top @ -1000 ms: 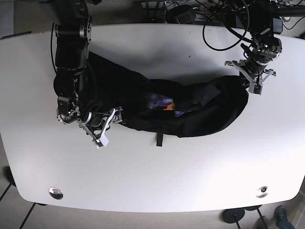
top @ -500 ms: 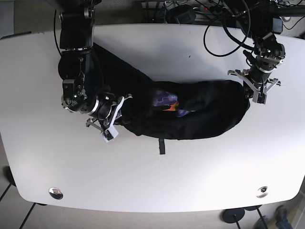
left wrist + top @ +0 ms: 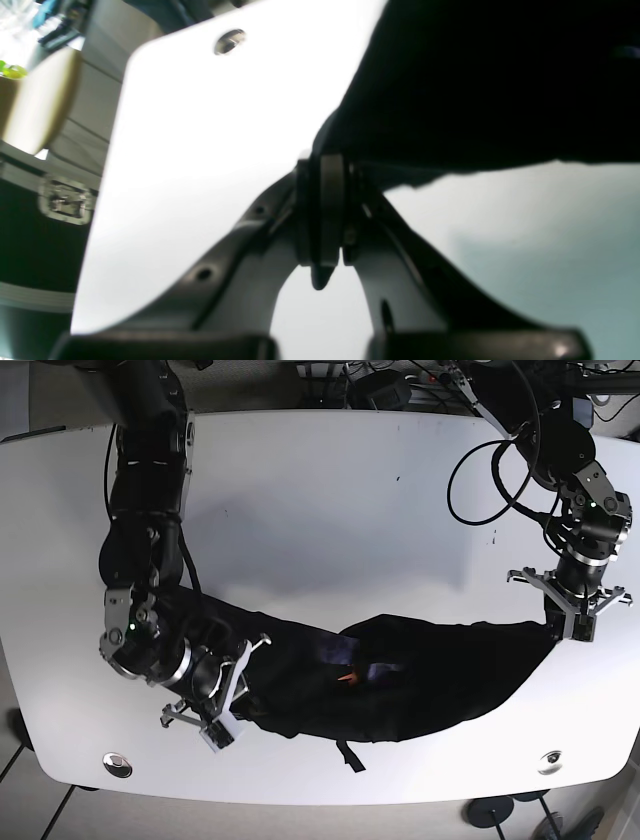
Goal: Fold the T-shirt properly
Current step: 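Lift the black shirt with both grippers and swing it over the table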
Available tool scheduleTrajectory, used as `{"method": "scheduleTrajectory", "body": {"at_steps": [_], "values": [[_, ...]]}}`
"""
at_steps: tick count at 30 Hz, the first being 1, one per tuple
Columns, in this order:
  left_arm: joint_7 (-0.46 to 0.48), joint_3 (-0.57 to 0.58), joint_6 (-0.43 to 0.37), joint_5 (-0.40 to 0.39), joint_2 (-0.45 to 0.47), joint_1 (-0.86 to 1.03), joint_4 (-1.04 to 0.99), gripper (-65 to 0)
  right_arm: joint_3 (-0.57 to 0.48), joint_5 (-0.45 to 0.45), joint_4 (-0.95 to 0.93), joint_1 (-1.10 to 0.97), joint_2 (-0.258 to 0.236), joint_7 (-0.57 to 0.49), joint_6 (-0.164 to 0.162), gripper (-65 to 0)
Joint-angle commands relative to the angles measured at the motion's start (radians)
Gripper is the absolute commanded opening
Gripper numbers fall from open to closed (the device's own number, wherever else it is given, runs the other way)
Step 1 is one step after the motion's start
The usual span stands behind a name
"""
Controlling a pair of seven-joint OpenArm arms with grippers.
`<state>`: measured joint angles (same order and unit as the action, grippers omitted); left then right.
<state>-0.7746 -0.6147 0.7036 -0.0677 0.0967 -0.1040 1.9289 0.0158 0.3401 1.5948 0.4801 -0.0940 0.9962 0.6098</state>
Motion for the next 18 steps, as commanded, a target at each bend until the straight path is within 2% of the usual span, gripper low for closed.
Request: {"method": "scheduleTrajectory", "body": {"at_steps": [1, 4, 10, 18], "values": [[0.013, -0.021, -0.005, -0.011, 0.008, -0.033, 0.020, -65.0, -0.026, -0.029, -0.185, 0.055, 0.024, -0.036, 0.008, -62.8], [0.013, -0.057, -0.005, -0.011, 0.008, -0.040, 0.020, -65.0, -0.026, 0.014, -0.129, -0.040, 0.023, -0.078, 0.003, -62.8], [0.013, -0.063, -0.005, -0.011, 0.010, -0.015, 0.019, -65.0, -0.030, 0.021, -0.083, -0.186, 0.030, -0.081, 0.002, -62.8], [0.013, -0.064, -0.005, -0.010, 0.008, 0.031, 0.014, -65.0, -0.027, 0.011, 0.144, -0.430, 0.023, -0.081, 0.002, -62.0]]}}
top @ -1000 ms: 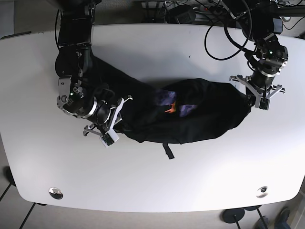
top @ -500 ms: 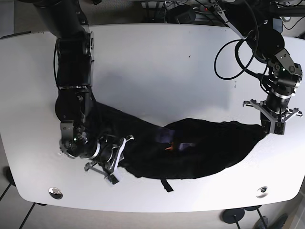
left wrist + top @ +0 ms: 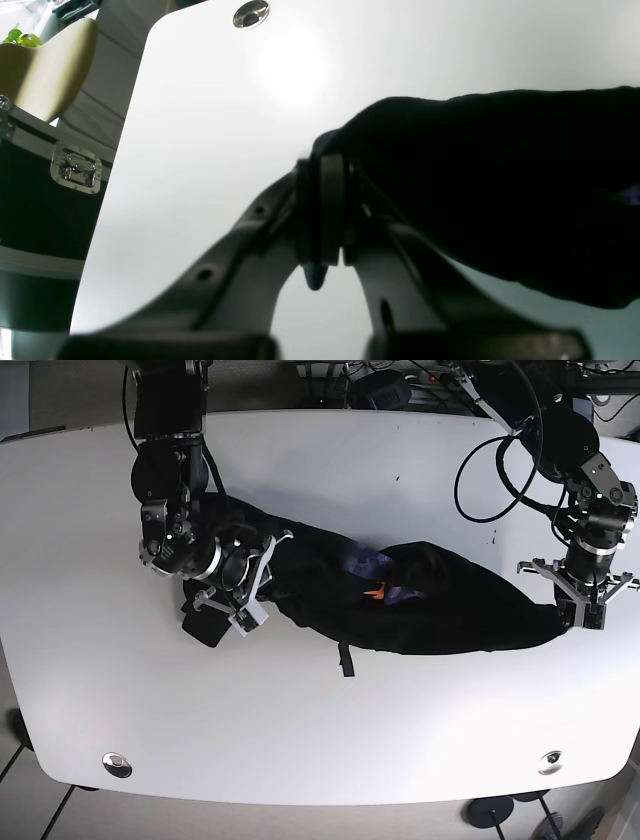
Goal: Fold the T-shirt properly
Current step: 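Lift the black shirt with both grippers and swing it over the table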
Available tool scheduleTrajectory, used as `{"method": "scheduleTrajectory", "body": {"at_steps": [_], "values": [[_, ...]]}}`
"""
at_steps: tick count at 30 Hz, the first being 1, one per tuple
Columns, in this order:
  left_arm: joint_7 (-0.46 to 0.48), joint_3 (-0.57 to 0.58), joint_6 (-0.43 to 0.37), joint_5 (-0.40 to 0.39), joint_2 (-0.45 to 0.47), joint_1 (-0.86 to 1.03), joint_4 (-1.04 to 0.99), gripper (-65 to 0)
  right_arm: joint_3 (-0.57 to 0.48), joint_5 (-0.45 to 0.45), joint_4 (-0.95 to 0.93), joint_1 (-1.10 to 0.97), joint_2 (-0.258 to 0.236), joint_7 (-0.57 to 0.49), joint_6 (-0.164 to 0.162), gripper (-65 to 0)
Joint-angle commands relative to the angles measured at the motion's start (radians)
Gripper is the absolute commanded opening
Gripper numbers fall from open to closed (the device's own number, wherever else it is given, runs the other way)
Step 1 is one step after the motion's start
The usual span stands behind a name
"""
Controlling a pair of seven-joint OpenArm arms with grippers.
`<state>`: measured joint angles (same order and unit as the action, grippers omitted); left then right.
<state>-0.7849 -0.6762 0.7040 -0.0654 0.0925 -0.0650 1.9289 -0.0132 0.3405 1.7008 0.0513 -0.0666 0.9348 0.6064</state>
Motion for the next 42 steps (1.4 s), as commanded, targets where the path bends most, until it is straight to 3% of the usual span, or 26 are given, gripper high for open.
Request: {"method": "scheduleTrajectory", "body": {"at_steps": [1, 6, 8, 14, 21, 23, 24, 25, 27, 28, 33, 34, 36, 39, 42], "values": [[0.023, -0.003, -0.006, -0.012, 0.013, -0.008, 0.014, -65.0, 0.000, 0.012, 0.054, -0.014, -0.005, -0.020, 0.005, -60.1], [0.023, -0.003, -0.006, -0.012, 0.008, -0.006, 0.014, -65.0, 0.003, 0.012, 0.058, -0.018, 0.001, -0.023, 0.004, -17.6], [0.023, -0.001, -0.006, -0.012, 0.008, -0.006, 0.013, -65.0, 0.003, 0.012, 0.055, 0.011, 0.003, -0.023, 0.004, -10.3], [0.023, -0.001, -0.006, -0.012, 0.008, -0.002, 0.013, -65.0, 0.005, 0.041, -0.146, 0.140, 0.024, -0.023, 0.011, -11.9], [0.023, -0.001, -0.006, -0.012, 0.008, 0.008, 0.011, -65.0, 0.000, 0.243, -0.238, 0.178, 0.026, -0.018, 0.004, -14.0], [0.023, 0.002, -0.006, -0.012, 0.008, 0.008, 0.010, -65.0, -0.001, 0.253, -0.238, 0.173, 0.029, -0.016, 0.004, -22.8], [0.023, 0.002, -0.006, -0.012, 0.008, 0.008, 0.010, -65.0, -0.001, 0.254, -0.235, 0.170, 0.029, -0.016, 0.004, -30.4], [0.023, 0.003, -0.006, -0.012, 0.008, 0.008, 0.010, -65.0, -0.001, 0.260, -0.235, 0.169, 0.029, -0.016, 0.004, -43.6], [0.023, 0.005, -0.006, -0.011, 0.008, 0.006, 0.010, -65.0, 0.000, 0.259, -0.232, 0.164, 0.027, -0.016, 0.004, -61.4], [0.023, 0.005, -0.006, -0.011, 0.008, 0.006, 0.010, -65.0, 0.000, 0.259, -0.229, 0.155, 0.026, -0.016, 0.004, -63.7], [0.023, 0.003, -0.006, -0.015, 0.008, 0.004, -0.016, -65.0, 0.003, 0.253, 0.002, 0.095, -0.003, -0.016, -0.007, -63.3], [0.023, 0.006, -0.006, -0.017, 0.008, 0.004, -0.001, -65.0, 0.003, 0.251, 0.055, 0.098, -0.026, -0.015, -0.047, -63.3], [0.023, 0.009, -0.006, -0.058, 0.008, 0.003, 0.031, -65.0, 0.002, 0.249, 0.107, 0.131, -0.055, -0.015, -0.078, -63.1], [0.023, 0.052, -0.006, -0.149, 0.017, 0.000, 0.056, -65.0, 0.003, 0.199, 0.118, 0.243, -0.098, -0.015, -0.079, -63.1], [0.023, 0.111, -0.006, -0.150, 0.071, -0.054, 0.057, -65.0, -0.001, 0.113, 0.092, 0.401, -0.111, -0.015, -0.079, -63.1]]}}
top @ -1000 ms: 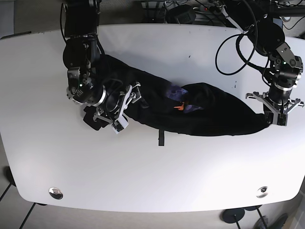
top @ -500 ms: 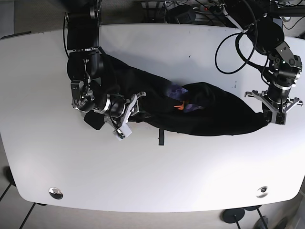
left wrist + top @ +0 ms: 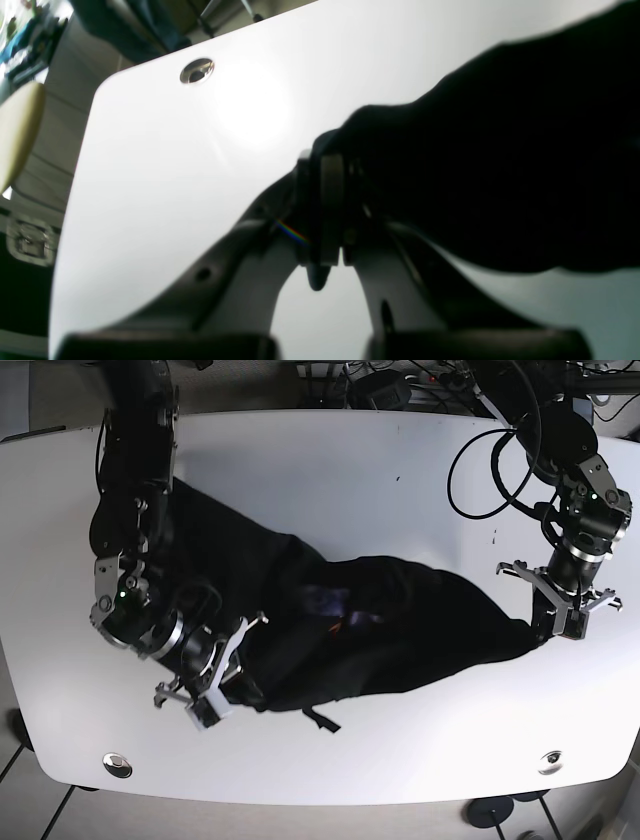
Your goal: Fold the T-shirt properly
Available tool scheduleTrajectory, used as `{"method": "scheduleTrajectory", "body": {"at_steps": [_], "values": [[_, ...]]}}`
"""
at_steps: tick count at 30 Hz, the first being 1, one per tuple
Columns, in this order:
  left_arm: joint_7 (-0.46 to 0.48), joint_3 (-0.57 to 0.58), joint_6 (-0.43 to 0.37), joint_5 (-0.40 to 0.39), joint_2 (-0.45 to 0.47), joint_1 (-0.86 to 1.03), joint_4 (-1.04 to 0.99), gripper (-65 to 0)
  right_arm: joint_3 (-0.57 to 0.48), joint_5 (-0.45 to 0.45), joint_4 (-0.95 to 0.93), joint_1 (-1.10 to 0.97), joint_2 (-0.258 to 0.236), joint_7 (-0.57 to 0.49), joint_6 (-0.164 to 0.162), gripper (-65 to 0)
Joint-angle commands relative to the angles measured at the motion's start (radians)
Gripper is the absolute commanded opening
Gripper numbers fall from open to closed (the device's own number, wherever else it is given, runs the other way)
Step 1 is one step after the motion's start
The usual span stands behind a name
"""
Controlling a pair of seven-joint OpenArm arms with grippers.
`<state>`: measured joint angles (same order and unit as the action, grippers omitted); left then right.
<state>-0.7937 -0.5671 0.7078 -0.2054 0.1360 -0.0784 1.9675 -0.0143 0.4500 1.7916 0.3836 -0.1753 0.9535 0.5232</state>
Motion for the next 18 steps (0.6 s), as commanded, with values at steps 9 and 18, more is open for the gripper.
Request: {"method": "scheduleTrajectory", "body": {"at_steps": [9, 18], "values": [[-0.077, 0.000, -0.010, -0.009, 0.199, -0.449, -0.102, -65.0, 0.001, -0.009, -0.411, 0.616, 0.095, -0.038, 0.001, -63.1], [-0.082, 0.075, -0.010, -0.016, 0.408, -0.728, -0.158, -65.0, 0.058, -0.006, -0.454, 0.888, 0.119, 0.008, -0.004, -63.1]]}}
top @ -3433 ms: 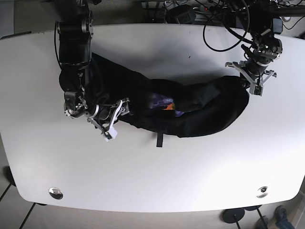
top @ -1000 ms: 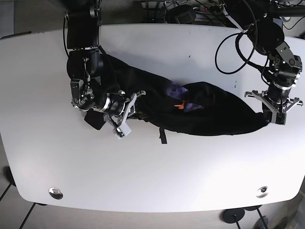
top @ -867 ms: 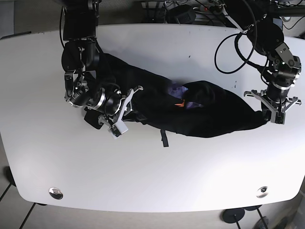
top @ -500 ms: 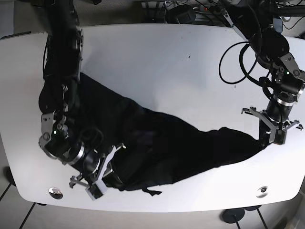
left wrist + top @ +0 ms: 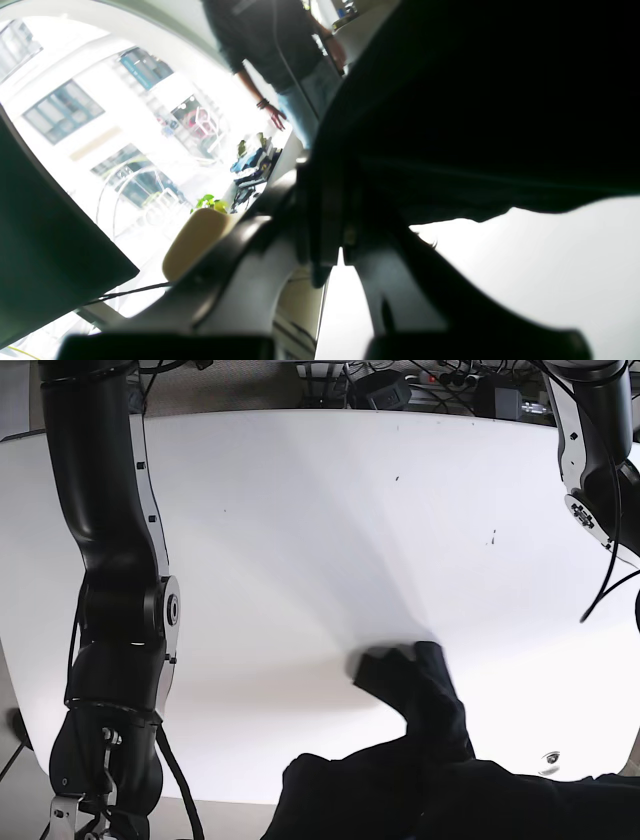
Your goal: Fold the T-shirt properly
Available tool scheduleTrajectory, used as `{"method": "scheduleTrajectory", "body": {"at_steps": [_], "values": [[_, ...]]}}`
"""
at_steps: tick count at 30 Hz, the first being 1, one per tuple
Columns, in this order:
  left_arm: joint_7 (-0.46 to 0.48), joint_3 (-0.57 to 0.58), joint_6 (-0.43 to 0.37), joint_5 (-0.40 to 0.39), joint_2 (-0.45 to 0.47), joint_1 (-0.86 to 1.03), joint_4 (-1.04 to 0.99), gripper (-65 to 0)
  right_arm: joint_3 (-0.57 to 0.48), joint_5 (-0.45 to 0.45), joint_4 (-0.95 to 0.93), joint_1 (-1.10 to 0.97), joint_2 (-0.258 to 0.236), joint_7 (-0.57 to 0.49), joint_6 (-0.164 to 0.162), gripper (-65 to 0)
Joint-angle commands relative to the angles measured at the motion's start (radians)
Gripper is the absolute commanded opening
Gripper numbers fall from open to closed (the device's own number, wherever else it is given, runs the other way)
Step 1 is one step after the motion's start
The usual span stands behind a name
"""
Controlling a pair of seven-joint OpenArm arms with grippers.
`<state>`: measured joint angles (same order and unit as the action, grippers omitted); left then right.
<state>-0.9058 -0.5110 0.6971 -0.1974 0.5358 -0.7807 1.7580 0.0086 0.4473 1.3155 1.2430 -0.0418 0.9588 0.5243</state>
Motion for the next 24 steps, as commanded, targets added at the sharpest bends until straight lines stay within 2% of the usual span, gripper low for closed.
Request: {"method": "scheduleTrajectory", "body": {"at_steps": [1, 3, 4, 7, 9, 12, 14, 17, 20, 24], "values": [[0.015, 0.030, 0.001, -0.024, 0.005, -0.007, 0.093, -65.0, 0.074, -0.003, 0.039, 0.005, -0.017, 0.032, -0.003, -63.1], [-0.012, 0.041, 0.001, -0.024, -0.044, 0.099, 0.170, -65.0, 0.138, -0.005, 0.114, -0.098, -0.034, 0.085, 0.004, -63.1], [-0.012, 0.041, 0.001, -0.024, -0.102, 0.149, 0.196, -65.0, 0.144, -0.003, 0.155, -0.185, -0.068, 0.088, 0.004, -63.1], [-0.012, 0.042, 0.001, -0.026, -0.228, 0.326, 0.248, -65.0, 0.149, 0.023, 0.272, -0.437, -0.119, 0.098, 0.004, -63.1], [-0.009, 0.041, 0.001, -0.026, -0.305, 0.442, 0.248, -65.0, 0.149, 0.061, 0.319, -0.673, -0.171, 0.042, 0.004, -63.1], [-0.009, 0.036, 0.001, -0.026, -0.388, 0.614, 0.250, -65.0, 0.173, 0.114, 0.364, -0.906, -0.217, -0.019, -0.003, -63.1], [-0.009, 0.035, 0.001, -0.026, -0.432, 0.742, 0.251, -65.0, 0.233, 0.133, 0.365, -1.020, -0.220, -0.025, 0.001, -63.1], [-0.008, 0.033, 0.001, -0.026, -0.452, 0.875, 0.254, -65.0, 0.268, 0.143, 0.365, -1.097, -0.224, -0.027, 0.001, -63.1], [-0.008, -0.045, 0.001, -0.027, -0.466, 1.013, 0.251, -65.0, 0.275, 0.141, 0.365, -1.143, -0.224, -0.027, 0.003, -63.1], [-0.011, -0.120, 0.001, -0.018, -0.492, 1.053, 0.245, -64.4, 0.275, 0.140, 0.365, -1.181, -0.221, -0.031, 0.004, -63.1]]}}
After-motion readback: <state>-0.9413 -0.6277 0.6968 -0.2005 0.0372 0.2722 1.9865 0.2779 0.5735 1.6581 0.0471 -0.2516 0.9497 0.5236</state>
